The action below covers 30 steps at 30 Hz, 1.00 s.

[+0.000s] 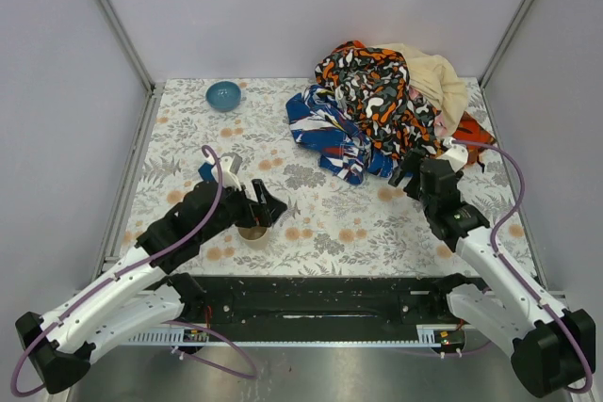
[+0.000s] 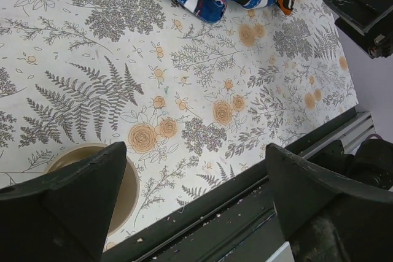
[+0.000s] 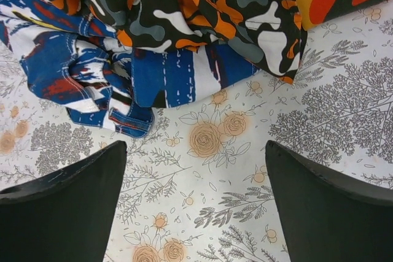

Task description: Pick out a specific cloth from the pile

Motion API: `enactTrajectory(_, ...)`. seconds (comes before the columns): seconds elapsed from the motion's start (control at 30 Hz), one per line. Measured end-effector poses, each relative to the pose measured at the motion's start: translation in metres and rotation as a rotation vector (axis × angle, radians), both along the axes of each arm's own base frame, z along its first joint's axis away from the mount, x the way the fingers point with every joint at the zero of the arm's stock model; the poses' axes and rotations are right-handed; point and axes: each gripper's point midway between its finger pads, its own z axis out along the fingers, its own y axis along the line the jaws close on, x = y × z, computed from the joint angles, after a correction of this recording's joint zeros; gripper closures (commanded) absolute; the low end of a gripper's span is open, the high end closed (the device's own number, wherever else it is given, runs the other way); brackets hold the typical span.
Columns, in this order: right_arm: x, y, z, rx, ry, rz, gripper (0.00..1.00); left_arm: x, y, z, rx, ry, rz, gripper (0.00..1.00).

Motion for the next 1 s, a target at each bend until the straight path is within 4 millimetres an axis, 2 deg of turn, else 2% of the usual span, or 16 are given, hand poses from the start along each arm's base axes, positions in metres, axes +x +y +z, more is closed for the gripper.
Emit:
enactTrajectory(0.27,0.0,0.008,0.012,0.004,-0.093,0.08,0.01,0.003,0.006,-0.003,0.01,-0.008,0.035,0.01)
enactTrajectory(0.47,0.004,0.045,0.037,-0.042,-0.168,0.357,0.01,0.005,0.011,-0.008,0.019,-0.012,0.061,0.01)
enactTrajectory(0.57,0.026,0.062,0.06,-0.137,-0.18,0.478,0.0,0.005,0.013,-0.013,0.029,-0.008,0.07,0.01)
enactTrajectory(0.7,0.089,0.083,0.085,-0.345,-0.151,0.57,0.01,0.007,0.016,-0.023,0.048,0.005,0.088,0.01)
enactTrajectory(0.77,0.116,0.092,0.077,-0.483,-0.123,0.6,0.01,0.007,0.017,-0.029,0.063,0.015,0.094,0.01)
enactTrajectory(0.83,0.132,0.1,0.051,-0.614,-0.053,0.64,0.01,0.008,0.017,-0.033,0.075,0.023,0.097,0.01)
enactTrajectory(1.0,0.147,0.106,-0.026,-0.785,0.173,0.779,0.01,0.011,0.019,-0.039,0.098,0.034,0.112,0.01)
